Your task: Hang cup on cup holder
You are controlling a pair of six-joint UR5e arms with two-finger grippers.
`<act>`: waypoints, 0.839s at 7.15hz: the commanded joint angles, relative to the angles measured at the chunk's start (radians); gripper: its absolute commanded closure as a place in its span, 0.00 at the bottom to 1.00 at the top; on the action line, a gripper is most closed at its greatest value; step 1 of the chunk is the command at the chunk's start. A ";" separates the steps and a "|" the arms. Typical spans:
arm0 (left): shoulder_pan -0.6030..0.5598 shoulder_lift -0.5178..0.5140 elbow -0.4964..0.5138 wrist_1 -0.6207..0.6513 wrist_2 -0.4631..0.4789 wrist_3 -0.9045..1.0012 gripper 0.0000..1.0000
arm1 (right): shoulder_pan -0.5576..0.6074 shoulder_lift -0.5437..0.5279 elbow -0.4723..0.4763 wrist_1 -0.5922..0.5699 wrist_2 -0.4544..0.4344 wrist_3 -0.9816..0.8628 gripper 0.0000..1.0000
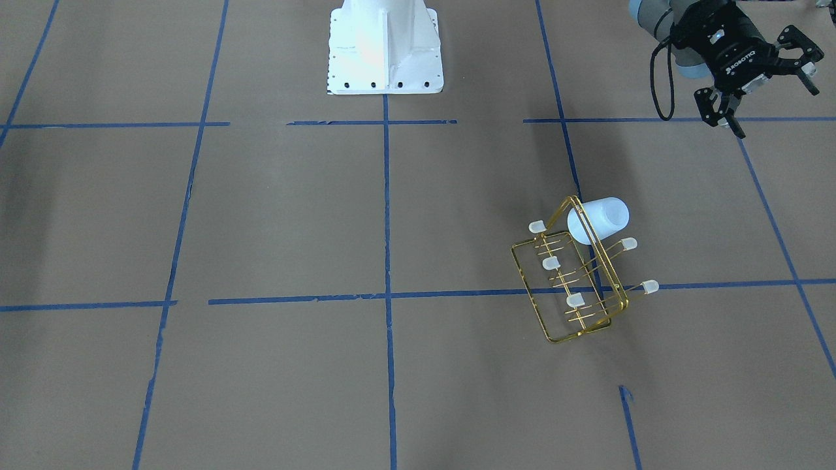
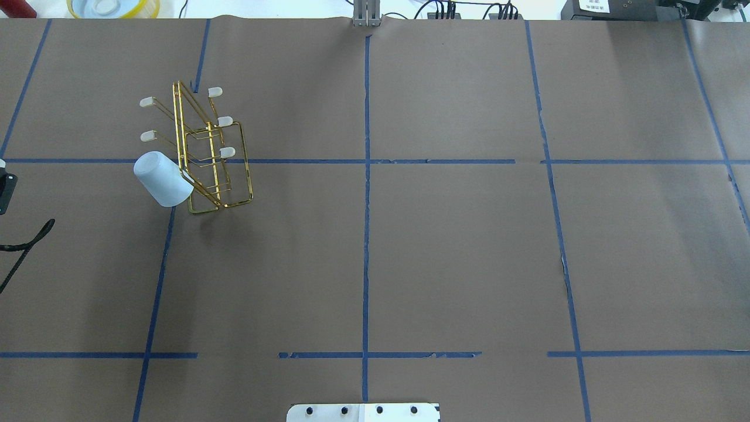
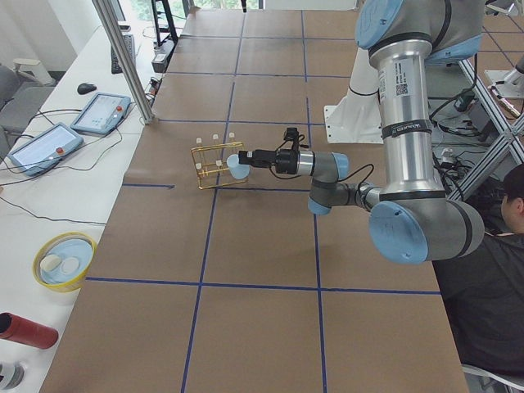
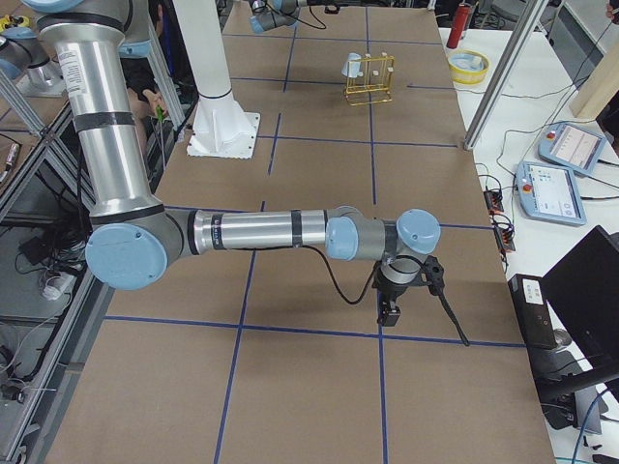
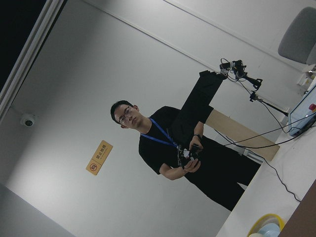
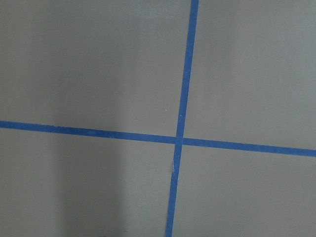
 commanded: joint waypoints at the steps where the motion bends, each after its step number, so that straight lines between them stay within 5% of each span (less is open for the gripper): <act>1: -0.049 0.000 -0.054 0.185 -0.087 0.013 0.00 | 0.000 0.000 0.000 0.000 0.000 0.000 0.00; 6: -0.355 0.022 0.017 0.209 -0.970 -0.602 0.00 | 0.000 0.000 0.000 0.000 0.000 0.000 0.00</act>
